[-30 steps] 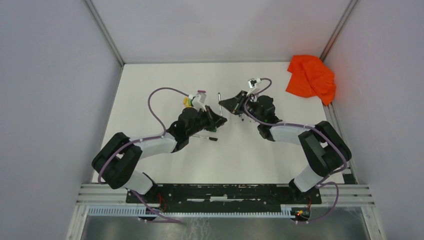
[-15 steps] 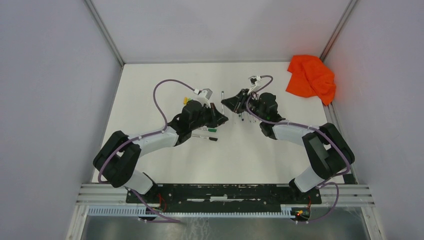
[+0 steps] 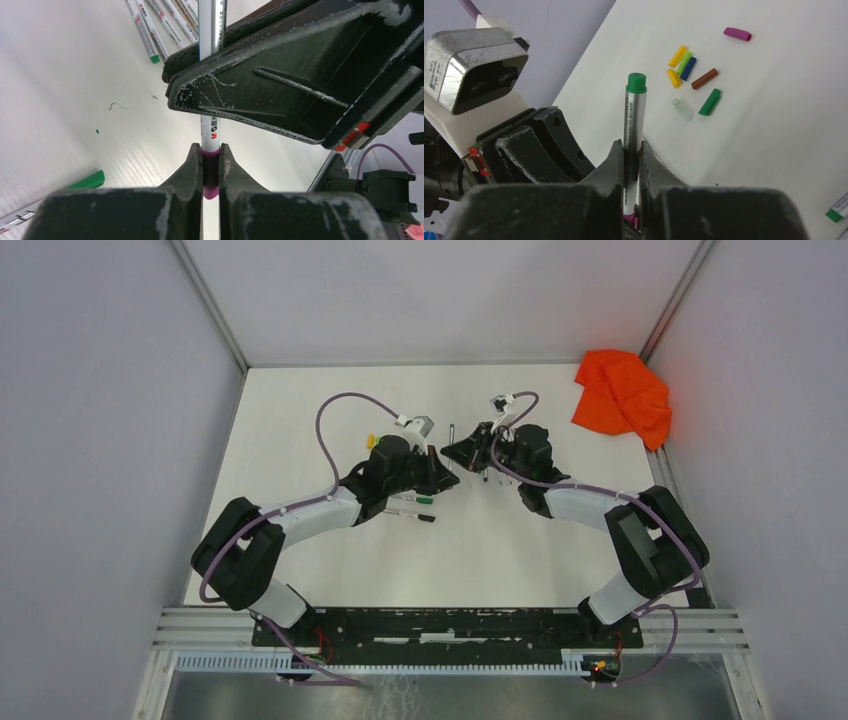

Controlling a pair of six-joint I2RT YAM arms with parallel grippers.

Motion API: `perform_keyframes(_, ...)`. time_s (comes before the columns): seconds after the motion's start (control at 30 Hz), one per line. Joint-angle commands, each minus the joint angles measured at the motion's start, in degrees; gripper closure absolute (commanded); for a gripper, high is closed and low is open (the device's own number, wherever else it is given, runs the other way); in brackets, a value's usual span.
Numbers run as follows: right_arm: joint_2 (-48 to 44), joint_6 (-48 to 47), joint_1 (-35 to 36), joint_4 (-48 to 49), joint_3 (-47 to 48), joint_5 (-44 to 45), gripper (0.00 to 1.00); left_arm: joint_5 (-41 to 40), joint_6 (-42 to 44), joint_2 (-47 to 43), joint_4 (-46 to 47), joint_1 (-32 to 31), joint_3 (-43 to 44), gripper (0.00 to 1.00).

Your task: Open the pen caps

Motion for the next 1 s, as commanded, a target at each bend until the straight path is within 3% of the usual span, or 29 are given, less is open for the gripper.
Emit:
perform_keyframes(0.0,-1.0,-2.8,0.9,-2.0,3.2,-1.9,1.0,1.1,4.6,0.4,-1.2,-0.6,2.8,0.98)
perform_keyframes(0.13,-1.1,-3.8,-0.6,-2.7,4.5,-2.1,1.0,1.8,5.2,-1.0,0.0,-0.5,0.7,0.98)
perform_keyframes(0.2,-0.4,-2.1,-3.1,-0.2,4.5,-4.5,1.0,7.0,6.1,-1.6,2.7,-0.5,-0.4,0.98)
perform_keyframes(0.4,4.8,15.1,-11.5,27.1,2.3,-17.1,1.0,26.3,4.8,0.4,14.3,-0.4,-2.0,0.98)
perform_keyframes(0.6,6.8,22.2,-15.5,36.9,2.8,-18.6,1.0,31.3,3.6,1.8,16.2,-0.5,-1.4,0.98)
perform_keyframes(0.67,5.9,18.7,-16.0,31.3,3.6,-17.8,1.0,26.8,5.1,1.4,12.7,-0.4,-1.1,0.98)
perform_keyframes(0.73,3.2,7.4,-15.6,16.2,5.5,-14.0,1.0,18.5,6.3,1.1,7.8,-0.4,0.0,0.98)
perform_keyframes(0.83,0.2,-10.0,-13.7,-10.5,10.9,-2.5,1.0,-0.6,6.3,2.1,-2.4,-0.4,4.1,0.98)
perform_keyframes(0.87,0.1,-14.0,-13.1,-15.6,12.8,0.7,1.0,-10.7,4.6,2.8,-5.9,-0.4,5.7,0.98)
perform_keyframes(0.97,1.1,-18.9,-12.4,-25.4,15.5,7.5,1.0,-29.1,-0.3,5.0,-15.5,-0.3,10.3,0.98)
